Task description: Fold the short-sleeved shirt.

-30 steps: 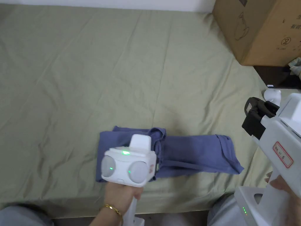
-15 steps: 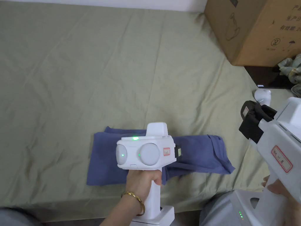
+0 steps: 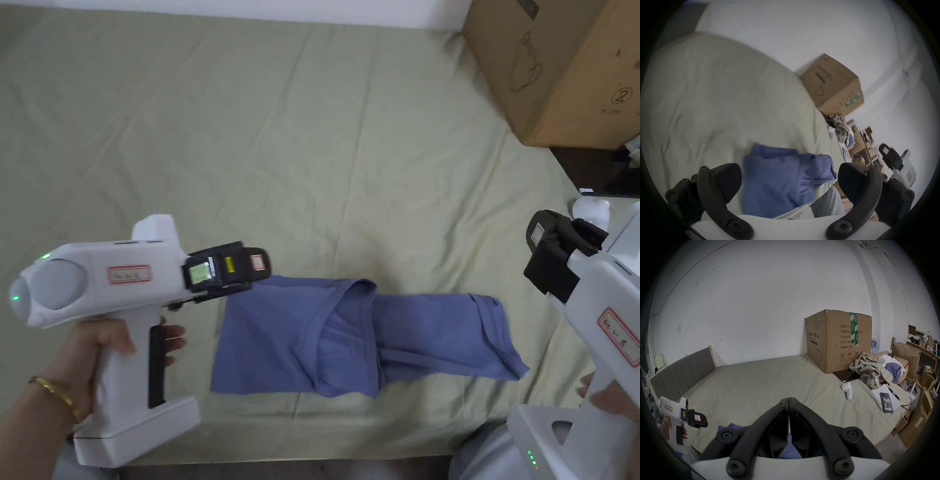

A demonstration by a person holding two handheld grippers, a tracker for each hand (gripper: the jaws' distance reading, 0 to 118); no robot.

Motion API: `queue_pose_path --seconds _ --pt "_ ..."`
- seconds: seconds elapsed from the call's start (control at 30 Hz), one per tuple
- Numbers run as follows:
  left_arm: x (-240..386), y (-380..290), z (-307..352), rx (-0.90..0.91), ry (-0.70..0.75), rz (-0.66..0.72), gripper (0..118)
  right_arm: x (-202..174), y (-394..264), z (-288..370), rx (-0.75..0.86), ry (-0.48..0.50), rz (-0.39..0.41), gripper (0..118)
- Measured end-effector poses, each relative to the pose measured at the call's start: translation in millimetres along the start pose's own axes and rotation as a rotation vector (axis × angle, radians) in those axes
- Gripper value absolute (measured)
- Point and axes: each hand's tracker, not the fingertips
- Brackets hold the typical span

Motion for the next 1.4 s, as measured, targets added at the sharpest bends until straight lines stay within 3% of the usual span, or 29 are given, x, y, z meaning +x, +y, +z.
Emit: queue_pose_path --seconds 0.1,0.3,0.53,0.57,0.63,0.67,0.7,0.77,0.87,0.93,1.07,1.17,1.23,1.4 --pt "-42 -7 1 -0.022 -0.036 0.142 118 -6 -1 -4 -0.013 0.006 0.012 0" --pt "-84 -26 -26 -0.163 -0.184 0.261 118 -11 -4 -10 -0.054 -0.002 0.027 0" --pt "-65 -34 -58 -0.231 -0.217 0.199 117 -8 -7 -14 -0.079 -0.03 0.021 0" --pt "-62 -34 -62 -0.234 -0.206 0.199 111 -8 -8 -15 -0.086 -0.035 0.021 0" --pt "-54 -34 -68 -0.225 -0.138 0.153 51 -6 -11 -18 -0.099 -0.038 0.018 0" --pt "-52 -35 -74 -0.23 -0.007 0.108 21 -6 -12 -18 -0.104 -0.036 0.016 0" --pt "-49 -37 -80 -0.25 0.064 0.084 18 -6 -13 -19 -0.108 -0.034 0.015 0" --pt "-45 -39 -78 -0.225 0.024 0.147 17 -6 -15 -21 -0.117 -0.032 0.017 0" --pt "-31 -35 -78 -0.229 0.096 0.227 16 -8 -19 -23 -0.127 -0.025 0.017 0" --pt "2 -38 -59 -0.215 0.083 0.236 16 -9 -20 -24 -0.133 -0.018 0.015 0" --pt "-3 -31 -33 -0.21 0.081 0.257 16 -6 -18 -23 -0.126 -0.01 0.006 0" --pt "-10 -25 0 -0.162 0.182 0.23 16 -4 -15 -22 -0.114 -0.009 -0.008 0" --pt "-51 -6 17 -0.131 0.255 0.216 16 -3 -13 -21 -0.105 -0.007 -0.011 0" --pt "-48 19 71 -0.05 0.577 0.209 16 -3 -11 -19 -0.087 -0.005 -0.009 0"
